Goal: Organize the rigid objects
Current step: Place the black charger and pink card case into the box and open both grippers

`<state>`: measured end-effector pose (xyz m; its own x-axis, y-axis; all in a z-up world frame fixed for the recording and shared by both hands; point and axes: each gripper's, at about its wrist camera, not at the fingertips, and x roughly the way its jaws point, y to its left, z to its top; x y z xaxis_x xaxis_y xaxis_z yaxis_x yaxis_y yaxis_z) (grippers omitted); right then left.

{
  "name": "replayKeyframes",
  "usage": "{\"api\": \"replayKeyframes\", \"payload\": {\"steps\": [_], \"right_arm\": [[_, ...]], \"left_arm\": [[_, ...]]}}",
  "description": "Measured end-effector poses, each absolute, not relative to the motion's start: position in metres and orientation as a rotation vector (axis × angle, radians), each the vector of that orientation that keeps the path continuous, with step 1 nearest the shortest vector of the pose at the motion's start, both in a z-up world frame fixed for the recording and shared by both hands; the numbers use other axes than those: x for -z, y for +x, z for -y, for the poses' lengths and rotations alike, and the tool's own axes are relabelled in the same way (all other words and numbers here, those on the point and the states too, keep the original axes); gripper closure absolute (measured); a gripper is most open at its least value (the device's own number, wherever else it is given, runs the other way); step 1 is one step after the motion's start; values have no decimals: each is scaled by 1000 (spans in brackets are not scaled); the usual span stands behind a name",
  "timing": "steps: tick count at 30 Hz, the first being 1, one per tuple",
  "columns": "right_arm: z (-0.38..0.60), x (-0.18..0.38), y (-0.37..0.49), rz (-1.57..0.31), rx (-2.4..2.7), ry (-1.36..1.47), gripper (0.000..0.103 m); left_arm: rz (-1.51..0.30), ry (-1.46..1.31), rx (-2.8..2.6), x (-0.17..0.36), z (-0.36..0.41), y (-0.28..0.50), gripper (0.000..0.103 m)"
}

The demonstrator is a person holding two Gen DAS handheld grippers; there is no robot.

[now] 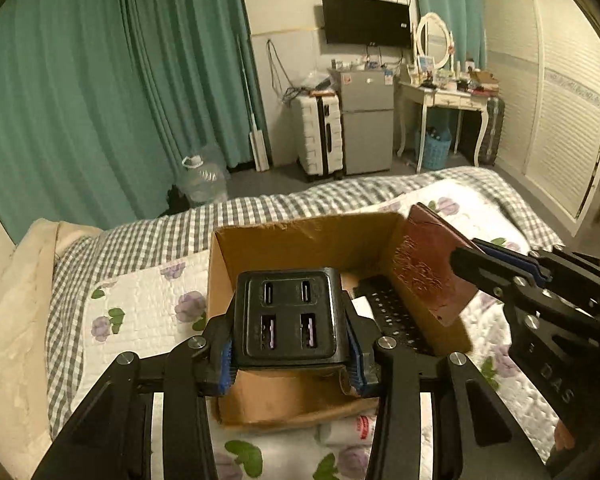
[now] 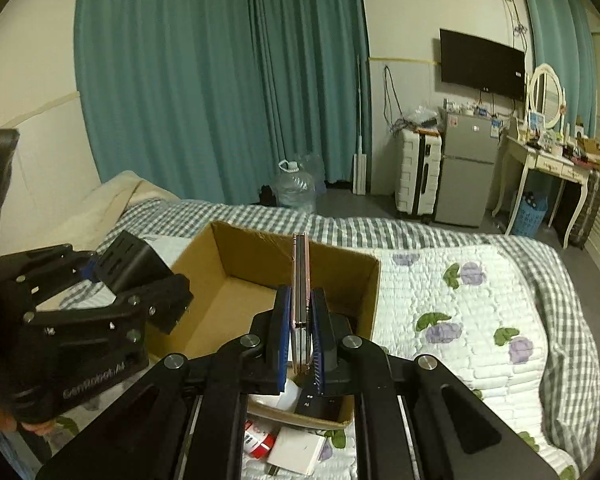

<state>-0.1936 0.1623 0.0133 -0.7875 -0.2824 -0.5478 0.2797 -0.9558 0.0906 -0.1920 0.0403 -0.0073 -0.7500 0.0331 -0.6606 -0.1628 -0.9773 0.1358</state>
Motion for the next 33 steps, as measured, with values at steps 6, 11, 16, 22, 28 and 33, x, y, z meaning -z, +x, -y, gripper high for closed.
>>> {"api": "replayKeyframes", "payload": {"steps": [6,11,16,22,28,33], "right_arm": [[-163,5,-212,21,2711,867,94],[-166,17,-223,29,2710,893,94],[-167,25,-227,41,2709,918,94],[-162,28,-226,22,2703,930,94],[-159,21,-220,5,2703,916,94],[-151,10,-224,-4,2679,887,94]], "left_arm": [[-315,-1152,-2811,37,-40,-217,60],[-346,-1226,-2780,58,-39,-230,60],[-329,-1291,-2746,74,-38,-236,60],[-294,-1222,-2785,56,-35,-231,58],[-265,-1115,-2843,29,-24,-210,46],[-303,-1030,-2918,17,-15,-198,39]]}}
